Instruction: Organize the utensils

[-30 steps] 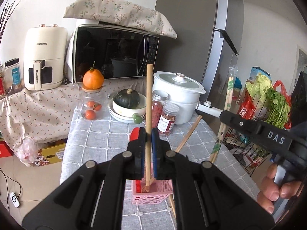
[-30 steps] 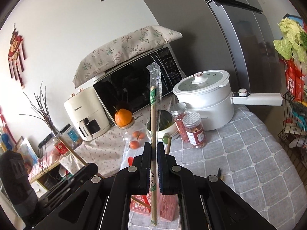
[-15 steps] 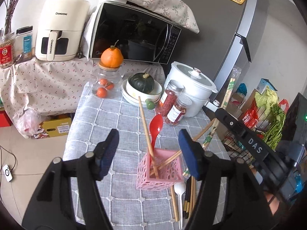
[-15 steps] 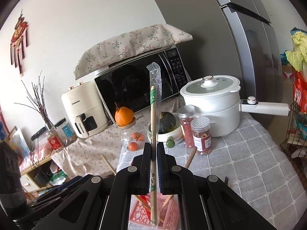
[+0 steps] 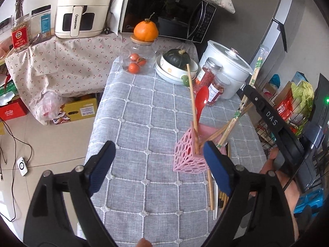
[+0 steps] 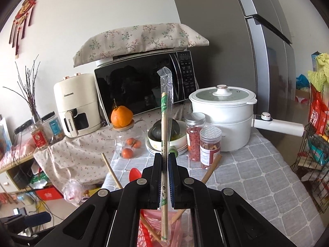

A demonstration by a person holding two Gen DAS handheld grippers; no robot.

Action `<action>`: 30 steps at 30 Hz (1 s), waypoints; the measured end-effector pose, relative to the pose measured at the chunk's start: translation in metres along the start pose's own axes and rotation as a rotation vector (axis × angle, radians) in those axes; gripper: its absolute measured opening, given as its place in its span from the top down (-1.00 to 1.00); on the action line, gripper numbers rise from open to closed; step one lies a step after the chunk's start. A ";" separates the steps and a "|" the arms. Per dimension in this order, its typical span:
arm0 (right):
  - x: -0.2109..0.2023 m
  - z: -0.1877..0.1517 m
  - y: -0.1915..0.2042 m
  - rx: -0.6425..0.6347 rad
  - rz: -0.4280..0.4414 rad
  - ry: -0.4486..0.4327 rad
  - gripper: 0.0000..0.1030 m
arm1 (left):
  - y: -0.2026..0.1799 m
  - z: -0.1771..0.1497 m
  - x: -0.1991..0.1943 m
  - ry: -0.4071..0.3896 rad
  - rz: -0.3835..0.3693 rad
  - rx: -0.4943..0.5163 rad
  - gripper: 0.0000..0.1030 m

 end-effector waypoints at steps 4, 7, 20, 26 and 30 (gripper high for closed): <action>0.007 -0.007 0.002 -0.004 0.004 0.028 0.82 | 0.000 -0.002 0.001 -0.001 0.019 0.024 -0.96; 0.007 -0.012 0.002 -0.002 0.022 0.066 0.71 | -0.002 -0.003 0.001 -0.005 0.021 0.039 -0.98; -0.051 0.011 -0.029 0.018 0.085 0.128 -0.22 | -0.020 -0.017 -0.002 0.000 -0.028 0.065 -0.99; -0.062 0.007 -0.061 0.033 0.037 0.203 -0.41 | -0.036 -0.026 0.000 0.012 -0.028 0.112 -0.99; -0.056 -0.002 -0.085 0.061 -0.009 0.272 -0.45 | -0.046 -0.034 0.007 0.035 -0.050 0.127 -0.99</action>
Point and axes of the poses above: each gripper's, at about its wrist camera, not at the fingertips, and x roughly the way its jaws point, y to its left, z to its top, the point moved 3 cm from there along x, roughly the way its jaws point, and after that the axes turned 10 degrees about x, right-handed, at the moved point
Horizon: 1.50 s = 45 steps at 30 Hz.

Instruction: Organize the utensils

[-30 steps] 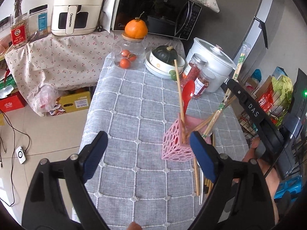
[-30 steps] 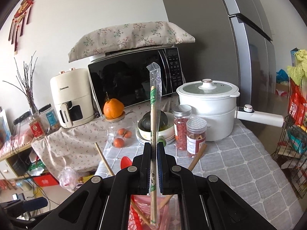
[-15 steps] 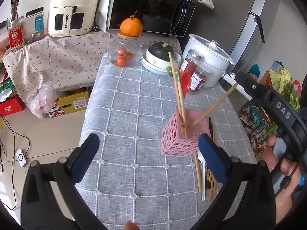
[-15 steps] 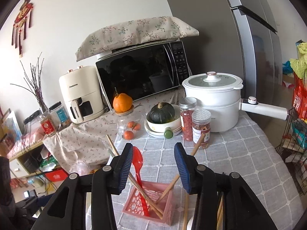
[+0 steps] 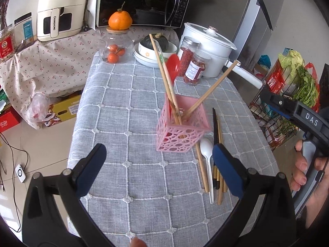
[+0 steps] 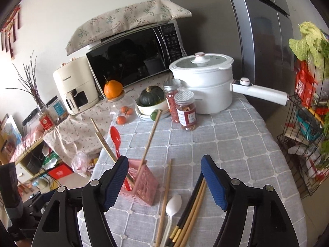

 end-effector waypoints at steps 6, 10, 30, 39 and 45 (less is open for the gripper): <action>0.031 -0.016 -0.041 0.032 -0.102 0.156 -0.45 | -0.012 -0.012 0.021 0.073 -0.012 0.030 -0.99; 0.057 -0.028 -0.066 0.052 -0.157 0.280 -0.45 | -0.020 -0.012 0.032 0.099 -0.026 0.042 -0.99; 0.133 -0.060 -0.108 0.105 -0.312 0.529 -0.45 | -0.046 -0.017 0.052 0.239 -0.096 0.083 -0.99; 0.136 -0.062 -0.103 0.058 -0.380 0.524 -0.45 | -0.044 -0.017 0.050 0.244 -0.095 0.082 -0.99; 0.143 -0.066 -0.087 -0.020 -0.400 0.500 0.02 | -0.047 -0.017 0.050 0.254 -0.102 0.085 -0.99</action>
Point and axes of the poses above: each gripper's, at about its wrist camera, not at the fingertips, and x roughly the way its jaws point, y to its left, z to its top, the point moved 3 cm from there along x, roughly the way its jaws point, and after that the axes turned 10 degrees about x, right-handed, at the moved point
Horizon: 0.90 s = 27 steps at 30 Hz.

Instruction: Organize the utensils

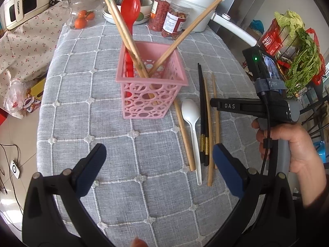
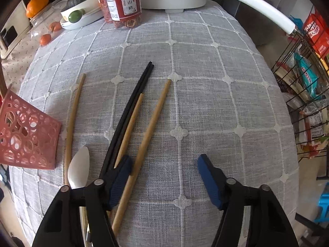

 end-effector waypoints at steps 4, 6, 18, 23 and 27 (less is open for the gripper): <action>-0.004 0.004 -0.002 0.008 0.015 0.006 0.77 | -0.007 0.002 -0.002 0.012 -0.010 0.018 -0.99; -0.004 0.005 -0.010 0.041 0.056 0.031 0.86 | -0.012 0.004 -0.003 0.013 -0.005 0.038 -0.99; -0.043 0.011 -0.078 0.175 0.176 -0.007 0.86 | -0.089 0.014 0.031 0.076 0.034 0.218 -0.52; -0.043 0.012 -0.105 0.227 0.219 0.001 0.86 | -0.110 0.038 0.066 0.099 0.001 0.227 0.22; -0.045 0.013 -0.114 0.233 0.233 -0.002 0.86 | -0.113 0.064 0.089 0.098 0.002 0.191 0.58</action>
Point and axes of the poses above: each gripper's, at about its wrist camera, not at the fingertips, and x roughly the way its jaws point, y to its left, z to its top, the point moved 3 cm from there along x, roughly the way its jaws point, and after that the axes turned 10 degrees about x, right-handed, at the moved point
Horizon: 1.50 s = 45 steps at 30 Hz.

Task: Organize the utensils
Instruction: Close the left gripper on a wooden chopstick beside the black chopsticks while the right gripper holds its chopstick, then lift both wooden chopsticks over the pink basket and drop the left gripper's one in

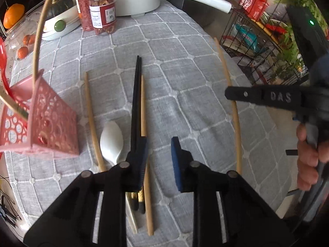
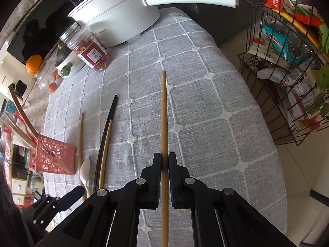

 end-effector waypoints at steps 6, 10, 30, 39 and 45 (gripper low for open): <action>0.008 0.004 -0.008 0.030 0.022 0.024 0.86 | 0.009 0.024 0.027 0.047 0.061 -0.043 0.76; 0.012 0.006 -0.014 0.050 0.036 0.038 0.86 | 0.007 0.027 0.034 0.072 0.075 -0.033 0.80; 0.007 0.004 -0.013 0.062 0.036 0.023 0.86 | 0.004 0.021 0.027 0.046 0.110 0.010 0.86; -0.047 -0.011 -0.001 0.075 0.106 -0.098 0.86 | 0.000 -0.014 -0.068 -0.164 0.099 0.056 0.86; -0.084 -0.028 0.017 0.062 0.165 -0.185 0.86 | 0.012 -0.044 -0.123 -0.314 0.103 0.063 0.86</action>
Point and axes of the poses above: each gripper's, at about its wrist camera, not at the fingertips, and x roughly the way its jaws point, y to its left, z to its top, the point moved 3 cm from there along x, roughly the way its jaws point, and after that the axes turned 10 degrees about x, right-handed, at the moved point
